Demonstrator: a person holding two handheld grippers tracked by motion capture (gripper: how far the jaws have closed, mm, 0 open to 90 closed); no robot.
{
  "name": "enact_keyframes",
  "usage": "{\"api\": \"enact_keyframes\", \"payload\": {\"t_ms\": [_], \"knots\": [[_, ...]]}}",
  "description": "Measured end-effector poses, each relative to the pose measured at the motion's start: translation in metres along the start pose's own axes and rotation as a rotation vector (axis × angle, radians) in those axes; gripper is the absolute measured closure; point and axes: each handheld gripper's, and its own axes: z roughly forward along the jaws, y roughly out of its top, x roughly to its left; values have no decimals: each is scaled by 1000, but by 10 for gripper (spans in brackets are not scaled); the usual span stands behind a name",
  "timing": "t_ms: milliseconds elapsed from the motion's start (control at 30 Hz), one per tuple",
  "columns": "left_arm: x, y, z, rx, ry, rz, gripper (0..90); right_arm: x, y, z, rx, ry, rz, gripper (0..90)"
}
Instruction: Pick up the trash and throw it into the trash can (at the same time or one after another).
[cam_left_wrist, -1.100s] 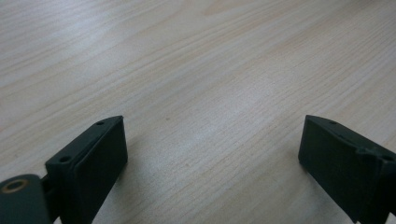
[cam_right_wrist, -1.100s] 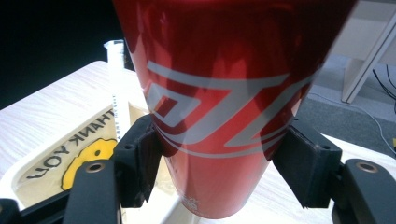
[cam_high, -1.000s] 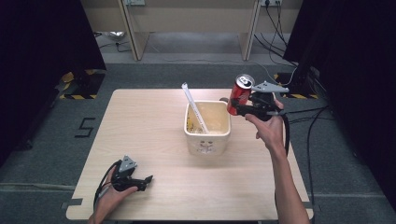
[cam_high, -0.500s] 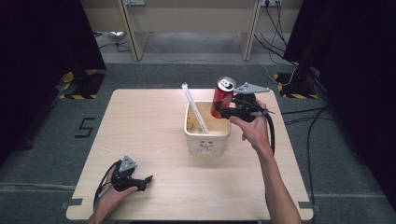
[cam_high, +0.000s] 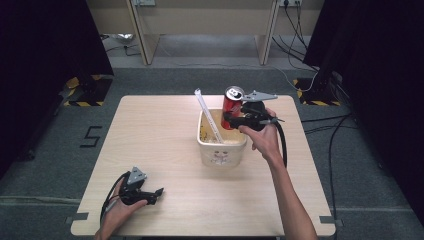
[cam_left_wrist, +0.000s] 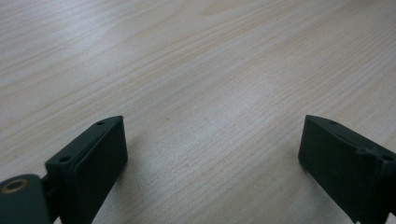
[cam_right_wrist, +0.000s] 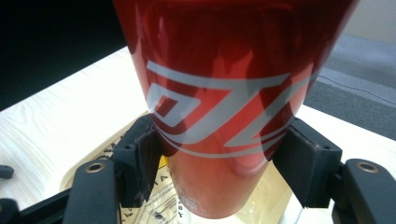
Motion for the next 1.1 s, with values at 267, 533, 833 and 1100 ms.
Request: {"api": "enact_keyframes", "payload": {"t_ms": [267, 533, 833, 1100], "knots": [[0, 0, 0, 0, 2, 3, 73, 1, -7, 9, 22, 6, 11, 347], [0, 0, 0, 0, 1, 1, 73, 4, -12, 13, 37, 19, 8, 344], [0, 0, 0, -1, 2, 1, 73, 5, -14, 17, 46, 29, 4, 343], [0, 0, 0, -2, 2, 0, 73, 9, -20, 23, 58, 44, -1, 341]]}}
